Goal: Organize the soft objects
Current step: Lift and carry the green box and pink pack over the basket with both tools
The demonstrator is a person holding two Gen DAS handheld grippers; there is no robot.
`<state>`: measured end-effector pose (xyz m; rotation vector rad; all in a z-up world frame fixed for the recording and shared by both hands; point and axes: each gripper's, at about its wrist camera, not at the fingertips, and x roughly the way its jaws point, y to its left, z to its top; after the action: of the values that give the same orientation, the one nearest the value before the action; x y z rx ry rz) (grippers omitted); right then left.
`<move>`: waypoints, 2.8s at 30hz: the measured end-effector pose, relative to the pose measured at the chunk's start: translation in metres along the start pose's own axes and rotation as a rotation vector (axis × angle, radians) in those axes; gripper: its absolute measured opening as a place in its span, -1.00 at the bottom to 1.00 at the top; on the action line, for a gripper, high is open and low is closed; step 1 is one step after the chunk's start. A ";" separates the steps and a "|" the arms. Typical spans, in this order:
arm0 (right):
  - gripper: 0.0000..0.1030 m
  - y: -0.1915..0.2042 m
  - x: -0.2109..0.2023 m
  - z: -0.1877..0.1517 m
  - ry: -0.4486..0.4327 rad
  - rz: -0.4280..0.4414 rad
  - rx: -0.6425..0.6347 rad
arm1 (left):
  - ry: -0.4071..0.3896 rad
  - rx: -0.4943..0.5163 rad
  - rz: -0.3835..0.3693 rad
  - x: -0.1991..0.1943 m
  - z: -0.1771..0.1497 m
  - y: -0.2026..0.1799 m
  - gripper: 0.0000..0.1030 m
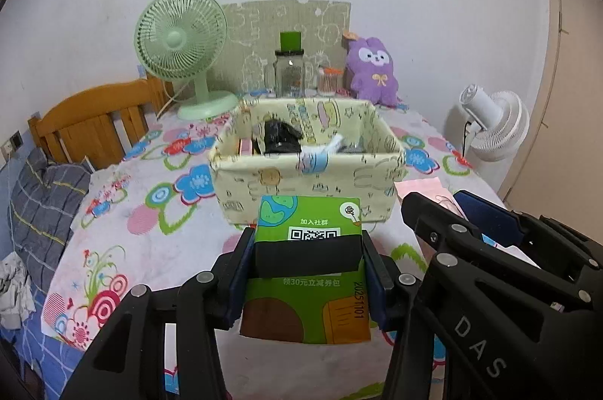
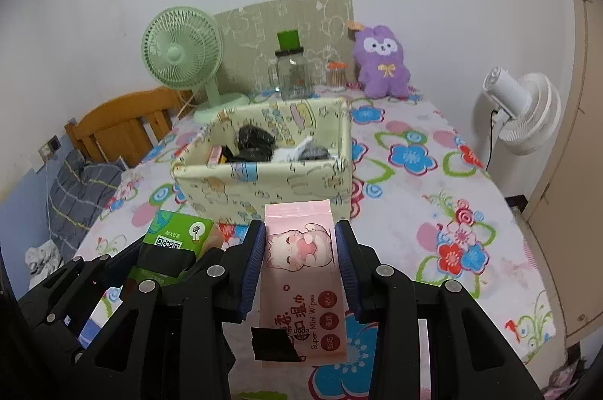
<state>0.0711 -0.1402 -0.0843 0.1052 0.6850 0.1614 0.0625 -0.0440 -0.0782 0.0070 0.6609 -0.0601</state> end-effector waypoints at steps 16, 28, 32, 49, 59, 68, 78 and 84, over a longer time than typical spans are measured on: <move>-0.20 0.013 -0.037 0.034 -0.077 -0.012 -0.013 | -0.078 0.002 -0.008 -0.032 0.033 0.004 0.02; -0.20 0.022 -0.043 0.056 -0.106 -0.020 -0.024 | -0.109 -0.002 -0.016 -0.038 0.053 0.011 0.02; -0.20 0.024 -0.041 0.064 -0.117 -0.016 -0.029 | -0.119 -0.007 -0.013 -0.036 0.061 0.013 0.02; -0.20 0.017 -0.005 0.098 -0.120 -0.008 -0.046 | -0.121 -0.026 -0.020 0.003 0.091 0.014 0.03; -0.20 0.017 0.021 0.113 -0.113 0.002 -0.042 | -0.110 -0.034 -0.006 0.030 0.106 0.018 0.02; -0.20 0.014 0.051 0.125 -0.090 0.003 -0.036 | -0.085 -0.040 -0.001 0.058 0.117 0.022 0.03; -0.20 0.008 0.088 0.132 -0.049 0.002 -0.030 | -0.042 -0.046 -0.009 0.095 0.124 0.025 0.02; -0.20 0.004 0.105 0.135 -0.031 0.001 -0.020 | -0.021 -0.045 -0.015 0.114 0.128 0.025 0.03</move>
<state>0.2371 -0.1231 -0.0450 0.0890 0.6518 0.1671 0.2318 -0.0288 -0.0473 -0.0419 0.6410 -0.0602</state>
